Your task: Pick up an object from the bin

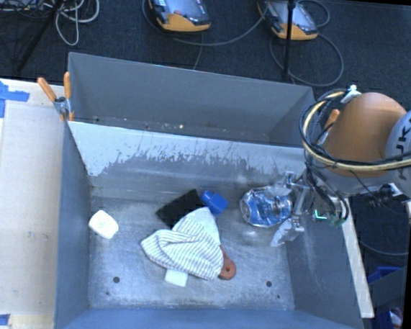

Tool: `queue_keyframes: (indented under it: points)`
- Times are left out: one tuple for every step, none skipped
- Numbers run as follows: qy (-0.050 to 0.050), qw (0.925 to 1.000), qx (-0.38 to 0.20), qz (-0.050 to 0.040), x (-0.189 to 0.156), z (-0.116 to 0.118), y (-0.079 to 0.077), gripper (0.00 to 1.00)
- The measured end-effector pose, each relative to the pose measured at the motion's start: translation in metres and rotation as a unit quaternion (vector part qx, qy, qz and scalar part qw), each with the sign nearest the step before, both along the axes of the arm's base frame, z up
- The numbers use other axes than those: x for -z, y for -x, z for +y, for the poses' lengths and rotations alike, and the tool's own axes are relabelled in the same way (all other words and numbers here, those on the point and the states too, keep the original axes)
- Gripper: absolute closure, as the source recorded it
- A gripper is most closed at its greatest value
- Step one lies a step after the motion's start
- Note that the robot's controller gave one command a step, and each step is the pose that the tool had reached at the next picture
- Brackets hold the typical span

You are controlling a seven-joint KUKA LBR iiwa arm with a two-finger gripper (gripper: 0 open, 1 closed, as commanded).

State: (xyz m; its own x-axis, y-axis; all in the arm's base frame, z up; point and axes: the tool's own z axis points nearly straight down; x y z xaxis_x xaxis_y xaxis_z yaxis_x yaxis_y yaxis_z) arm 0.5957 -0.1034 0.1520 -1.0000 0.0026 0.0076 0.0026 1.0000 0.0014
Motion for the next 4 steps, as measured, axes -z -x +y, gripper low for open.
queue_keyframes:
  points:
    - [0.001,1.0,-0.002,-0.0036,-0.004,0.001,-0.002,1.0]
    - [0.001,1.0,-0.002,-0.0036,-0.004,0.001,-0.002,1.0]
    - [0.001,0.9979,-0.065,-0.0026,-0.012,0.011,-0.004,1.0]
    - [-0.001,0.9829,-0.184,-0.0056,-0.024,0.02,-0.014,1.0]
